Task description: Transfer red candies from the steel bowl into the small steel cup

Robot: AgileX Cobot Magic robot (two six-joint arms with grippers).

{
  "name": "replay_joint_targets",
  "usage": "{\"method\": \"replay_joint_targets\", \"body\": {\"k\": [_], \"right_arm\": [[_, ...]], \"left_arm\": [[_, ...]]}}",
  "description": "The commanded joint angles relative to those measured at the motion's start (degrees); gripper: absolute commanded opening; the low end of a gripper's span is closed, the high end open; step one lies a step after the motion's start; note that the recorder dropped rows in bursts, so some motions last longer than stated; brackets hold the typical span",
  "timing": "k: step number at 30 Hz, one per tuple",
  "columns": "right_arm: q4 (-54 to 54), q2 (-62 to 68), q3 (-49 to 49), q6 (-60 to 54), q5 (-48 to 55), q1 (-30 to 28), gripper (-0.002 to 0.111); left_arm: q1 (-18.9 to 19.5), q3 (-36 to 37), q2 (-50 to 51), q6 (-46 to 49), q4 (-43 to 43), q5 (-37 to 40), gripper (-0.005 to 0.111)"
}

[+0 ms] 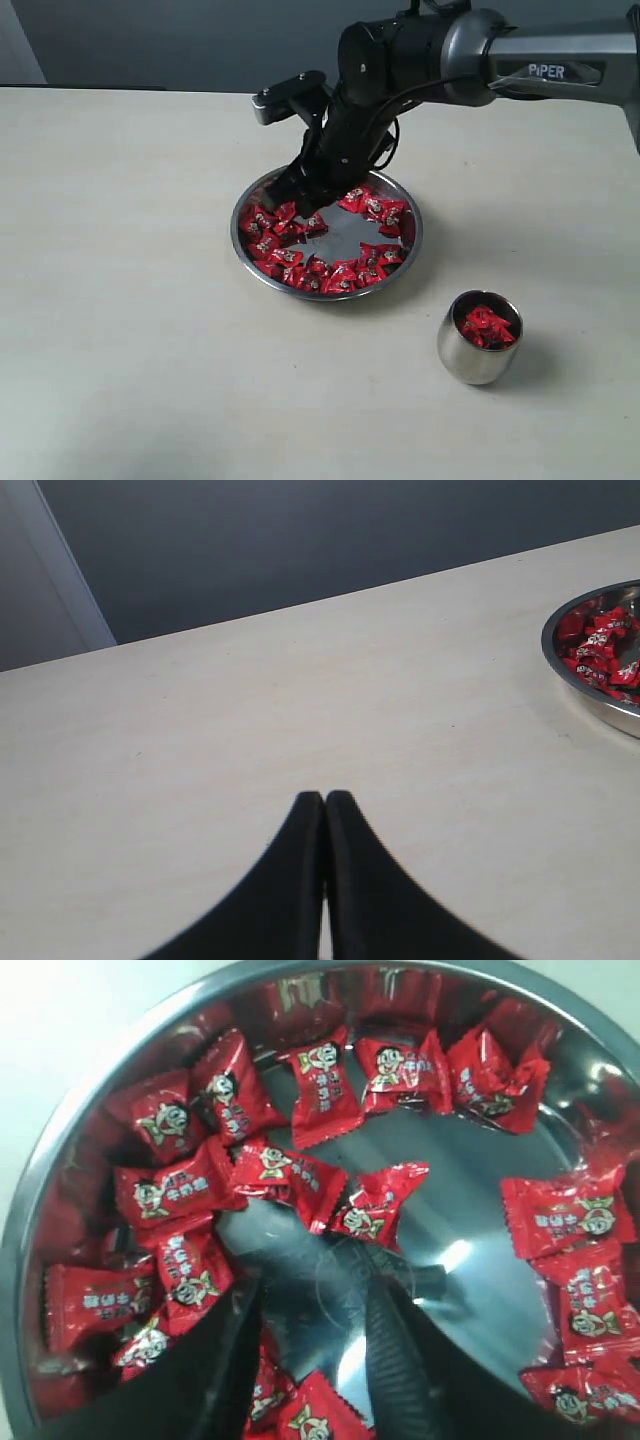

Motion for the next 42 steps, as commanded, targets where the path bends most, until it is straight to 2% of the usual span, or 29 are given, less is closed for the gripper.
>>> {"method": "replay_joint_targets", "body": {"k": [1, 6, 25, 27, 31, 42], "right_arm": [[-2.53, -0.05, -0.21, 0.05, -2.95, -0.13, 0.035], [-2.64, 1.46, -0.21, 0.19, -7.13, -0.13, 0.035], [-3.29, 7.89, -0.21, 0.19, -11.20, -0.13, 0.035], [-3.29, 7.89, -0.21, 0.19, -10.88, -0.13, 0.029], [-3.29, 7.89, -0.21, 0.33, -10.15, -0.13, 0.000], [-2.94, 5.06, -0.21, 0.86, -8.25, -0.13, 0.000]], "left_arm": [[-0.02, -0.06, -0.25, -0.31, 0.17, -0.39, 0.000], [-0.02, -0.06, -0.25, -0.31, 0.17, -0.39, 0.000], [-0.02, -0.06, -0.25, -0.31, 0.17, -0.39, 0.000], [-0.02, -0.06, -0.25, -0.31, 0.17, -0.39, 0.000], [-0.02, -0.06, -0.25, -0.31, 0.17, -0.39, 0.000], [-0.02, -0.06, -0.25, -0.31, 0.17, -0.39, 0.000]]}}
